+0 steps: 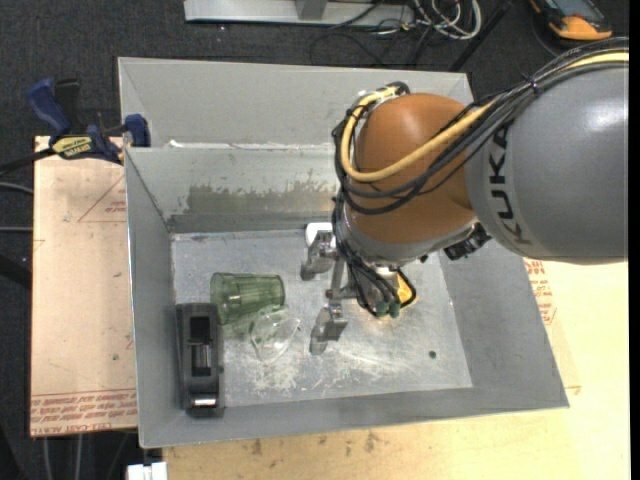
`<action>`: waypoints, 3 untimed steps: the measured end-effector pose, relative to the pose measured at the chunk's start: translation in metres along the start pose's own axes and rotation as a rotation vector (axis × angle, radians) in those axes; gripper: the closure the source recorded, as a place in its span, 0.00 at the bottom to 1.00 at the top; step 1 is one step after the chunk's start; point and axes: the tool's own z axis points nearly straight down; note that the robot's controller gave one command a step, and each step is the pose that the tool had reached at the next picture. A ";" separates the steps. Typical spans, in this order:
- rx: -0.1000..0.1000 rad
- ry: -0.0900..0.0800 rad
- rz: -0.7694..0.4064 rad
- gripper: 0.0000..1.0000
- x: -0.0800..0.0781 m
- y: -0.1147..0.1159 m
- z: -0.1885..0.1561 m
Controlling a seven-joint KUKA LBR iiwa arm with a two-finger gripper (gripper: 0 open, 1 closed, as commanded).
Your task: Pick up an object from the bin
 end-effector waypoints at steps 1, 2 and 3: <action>-0.001 -0.009 -0.107 0.00 -0.058 0.009 0.057; -0.003 -0.006 -0.099 0.00 -0.106 0.050 0.065; 0.000 0.001 -0.106 0.00 -0.101 0.044 0.112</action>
Offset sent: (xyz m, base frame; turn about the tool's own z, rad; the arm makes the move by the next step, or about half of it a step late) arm 0.1043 0.0460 -0.0650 -0.0953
